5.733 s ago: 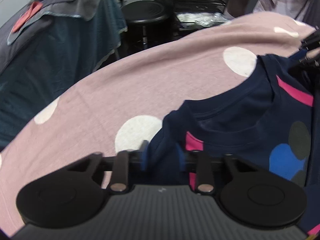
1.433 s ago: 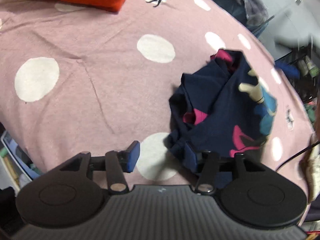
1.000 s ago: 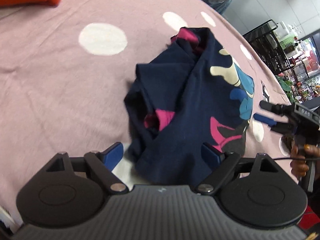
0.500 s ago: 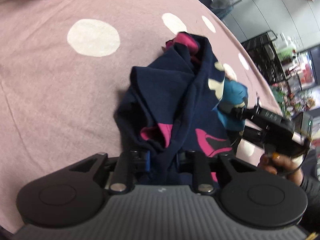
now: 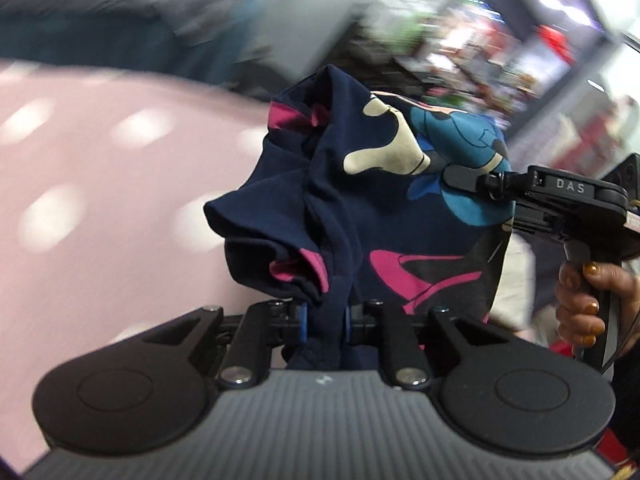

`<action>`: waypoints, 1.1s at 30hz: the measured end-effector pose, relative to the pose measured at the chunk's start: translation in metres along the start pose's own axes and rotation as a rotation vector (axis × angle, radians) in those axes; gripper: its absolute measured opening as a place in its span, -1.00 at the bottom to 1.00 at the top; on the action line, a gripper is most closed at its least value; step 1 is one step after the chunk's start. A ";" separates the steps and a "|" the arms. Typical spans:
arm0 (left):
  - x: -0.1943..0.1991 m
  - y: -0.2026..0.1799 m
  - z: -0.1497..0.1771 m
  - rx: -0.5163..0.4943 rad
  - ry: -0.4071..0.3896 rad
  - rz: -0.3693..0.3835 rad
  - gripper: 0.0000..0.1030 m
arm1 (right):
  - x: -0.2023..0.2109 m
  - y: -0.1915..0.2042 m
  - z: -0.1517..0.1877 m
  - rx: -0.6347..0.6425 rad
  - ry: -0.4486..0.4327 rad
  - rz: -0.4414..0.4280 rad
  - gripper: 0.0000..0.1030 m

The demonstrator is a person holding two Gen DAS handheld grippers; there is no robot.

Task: Fold small clothes

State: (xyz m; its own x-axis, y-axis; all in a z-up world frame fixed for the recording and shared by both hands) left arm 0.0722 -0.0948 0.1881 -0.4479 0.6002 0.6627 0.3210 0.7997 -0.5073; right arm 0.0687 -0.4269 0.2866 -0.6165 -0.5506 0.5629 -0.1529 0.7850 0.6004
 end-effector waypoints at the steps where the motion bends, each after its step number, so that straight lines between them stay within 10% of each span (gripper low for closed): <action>1: -0.013 -0.024 -0.014 -0.037 0.001 0.034 -0.71 | 0.021 -0.013 -0.015 0.001 -0.024 0.024 -0.35; 10: -0.159 -0.215 -0.044 -0.253 0.128 0.184 -0.70 | 0.144 -0.180 -0.081 -0.153 -0.099 0.272 -0.34; 19: -0.221 -0.215 0.011 -0.160 0.265 0.052 -0.38 | 0.120 -0.308 -0.039 -0.296 -0.096 0.360 -0.22; 23: -0.214 -0.209 0.007 -0.210 0.277 -0.021 0.22 | 0.119 -0.315 -0.027 -0.361 -0.155 0.337 0.47; 33: -0.150 -0.266 -0.027 -0.608 0.155 -0.254 1.00 | 0.174 -0.226 -0.048 0.032 -0.215 0.479 0.85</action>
State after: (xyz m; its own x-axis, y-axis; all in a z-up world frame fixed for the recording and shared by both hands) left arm 0.0770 -0.3976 0.2386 -0.4608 0.3516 0.8149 0.6547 0.7545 0.0446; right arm 0.0332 -0.7136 0.2767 -0.7670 -0.0602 0.6388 0.1629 0.9447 0.2846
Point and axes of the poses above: each gripper's, at about its wrist camera, not at the fingertips, and x roughly against the way its jaws point, y to its left, z to its underside, the point moved 1 cm from there along -x, roughly the way its jaws point, and after that the axes turned 2 degrees about -z, right-handed, at the moved point
